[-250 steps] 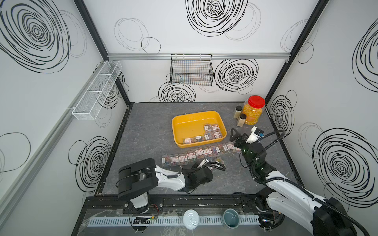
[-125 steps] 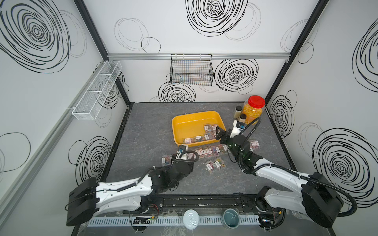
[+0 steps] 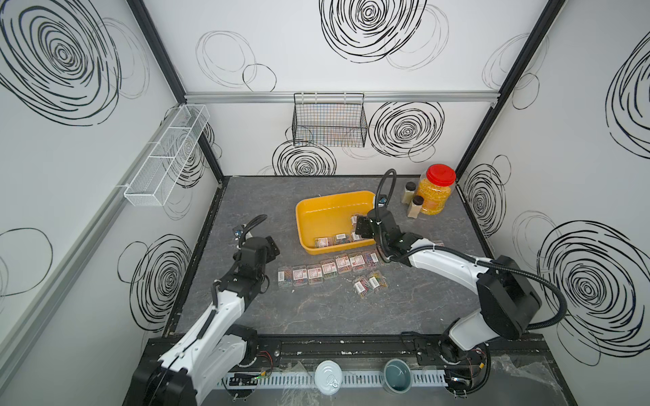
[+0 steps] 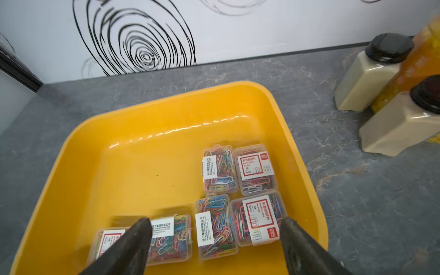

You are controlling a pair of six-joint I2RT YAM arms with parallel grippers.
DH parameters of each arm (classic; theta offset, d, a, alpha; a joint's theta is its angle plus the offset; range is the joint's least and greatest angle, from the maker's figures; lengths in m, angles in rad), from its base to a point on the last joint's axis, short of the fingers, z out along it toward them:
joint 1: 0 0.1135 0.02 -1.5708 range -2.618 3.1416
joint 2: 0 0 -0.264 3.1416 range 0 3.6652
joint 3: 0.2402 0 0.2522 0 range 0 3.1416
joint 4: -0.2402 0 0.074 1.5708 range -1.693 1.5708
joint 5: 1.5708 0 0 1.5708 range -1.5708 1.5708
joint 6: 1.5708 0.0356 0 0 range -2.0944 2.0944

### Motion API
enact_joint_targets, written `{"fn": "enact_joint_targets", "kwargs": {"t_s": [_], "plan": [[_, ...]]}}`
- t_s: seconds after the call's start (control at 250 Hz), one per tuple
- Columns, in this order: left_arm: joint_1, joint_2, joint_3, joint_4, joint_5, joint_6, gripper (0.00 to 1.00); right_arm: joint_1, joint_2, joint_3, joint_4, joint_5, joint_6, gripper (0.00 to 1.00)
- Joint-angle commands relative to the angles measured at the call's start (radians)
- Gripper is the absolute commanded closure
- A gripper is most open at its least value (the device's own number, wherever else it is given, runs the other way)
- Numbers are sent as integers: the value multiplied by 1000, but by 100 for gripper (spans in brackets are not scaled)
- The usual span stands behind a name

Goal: Take the paper clips out of the storage box
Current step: Pick up the boxed paper clips from the storage box.

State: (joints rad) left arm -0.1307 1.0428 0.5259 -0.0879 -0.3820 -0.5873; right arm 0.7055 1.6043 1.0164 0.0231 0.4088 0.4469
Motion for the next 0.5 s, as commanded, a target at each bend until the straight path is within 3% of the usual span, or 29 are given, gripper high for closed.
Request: {"fn": "enact_joint_targets", "kwargs": {"t_s": [0.0, 0.064, 0.144, 0.372, 0.495], "plan": [[89, 154, 91, -81, 73, -9, 17, -4, 76, 82, -156, -43, -26, 15], [98, 197, 53, 12, 127, -7, 17, -8, 123, 123, -177, -69, -30, 17], [88, 197, 19, 50, 63, -31, 17, -10, 172, 168, -196, -93, -30, 18], [43, -41, -113, 106, -29, -47, 9, -16, 273, 255, -214, -157, -38, 18], [-5, -67, -122, 105, -88, -43, 5, -29, 311, 308, -259, -181, -36, 18]]}}
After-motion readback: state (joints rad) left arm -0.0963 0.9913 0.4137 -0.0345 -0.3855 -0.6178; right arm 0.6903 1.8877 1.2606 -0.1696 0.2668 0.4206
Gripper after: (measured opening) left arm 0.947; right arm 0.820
